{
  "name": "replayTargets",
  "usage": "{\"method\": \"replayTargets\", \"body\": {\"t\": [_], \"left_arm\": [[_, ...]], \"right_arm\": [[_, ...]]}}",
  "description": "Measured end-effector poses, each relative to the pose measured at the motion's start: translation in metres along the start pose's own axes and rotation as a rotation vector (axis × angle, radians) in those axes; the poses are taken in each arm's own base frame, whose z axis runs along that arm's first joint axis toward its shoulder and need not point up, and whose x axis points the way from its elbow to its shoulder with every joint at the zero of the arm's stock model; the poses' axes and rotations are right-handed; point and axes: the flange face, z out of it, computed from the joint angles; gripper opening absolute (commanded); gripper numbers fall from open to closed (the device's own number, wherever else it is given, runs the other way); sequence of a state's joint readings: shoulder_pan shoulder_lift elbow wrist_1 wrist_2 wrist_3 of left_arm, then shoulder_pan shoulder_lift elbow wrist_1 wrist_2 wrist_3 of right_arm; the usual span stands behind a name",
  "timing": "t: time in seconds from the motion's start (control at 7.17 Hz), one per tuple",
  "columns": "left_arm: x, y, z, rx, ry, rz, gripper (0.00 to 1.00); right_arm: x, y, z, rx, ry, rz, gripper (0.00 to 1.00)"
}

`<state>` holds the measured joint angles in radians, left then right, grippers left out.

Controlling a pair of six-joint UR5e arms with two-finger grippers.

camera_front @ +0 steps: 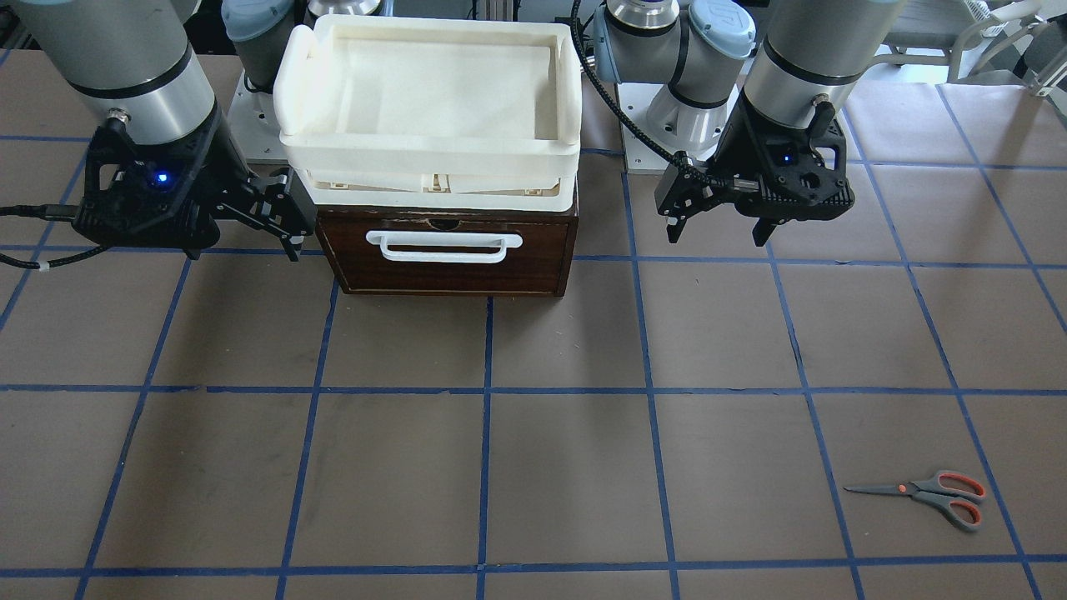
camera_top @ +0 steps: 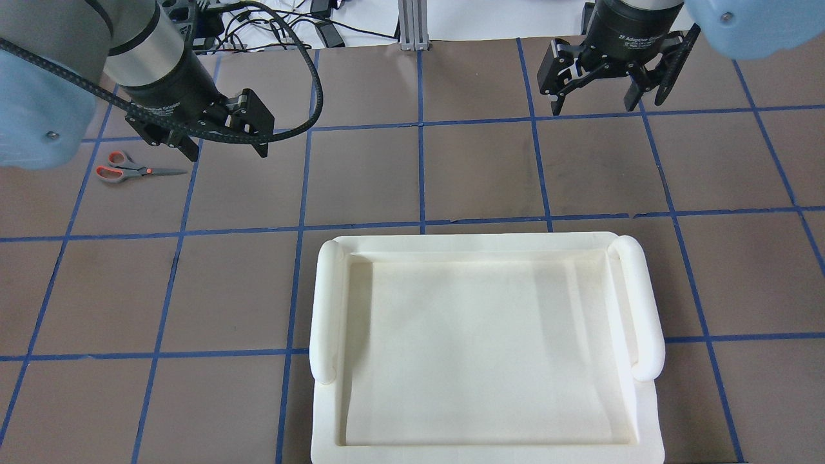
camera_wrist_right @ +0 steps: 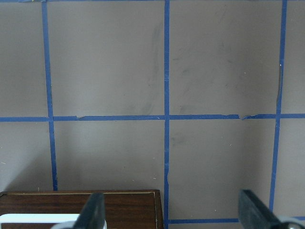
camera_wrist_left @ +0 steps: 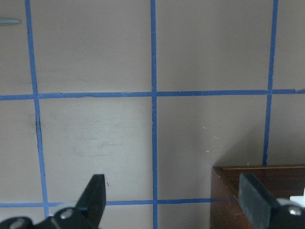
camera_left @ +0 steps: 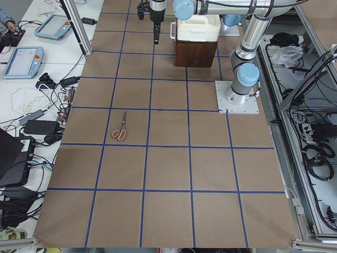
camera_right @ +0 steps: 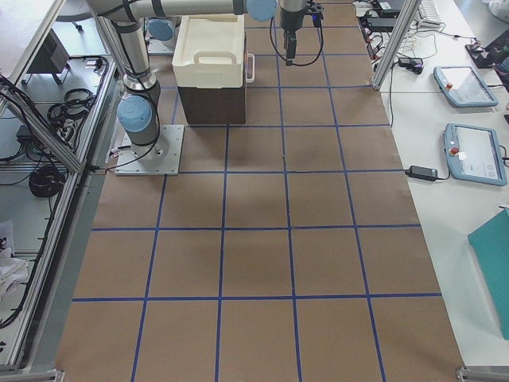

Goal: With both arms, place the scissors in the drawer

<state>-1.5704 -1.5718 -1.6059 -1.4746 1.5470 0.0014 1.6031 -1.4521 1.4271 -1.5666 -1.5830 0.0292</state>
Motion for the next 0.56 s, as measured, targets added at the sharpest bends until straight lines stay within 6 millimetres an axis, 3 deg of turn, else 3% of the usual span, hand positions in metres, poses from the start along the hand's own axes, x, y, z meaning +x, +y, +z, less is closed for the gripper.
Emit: {"method": "replayTargets", "body": {"t": [0.56], "left_arm": [[-0.0046,-0.0034,0.0010,-0.004,-0.014,0.017,1.00]], "right_arm": [[0.0009,-0.0001,-0.0051,0.023,-0.005,-0.002,1.00]]}}
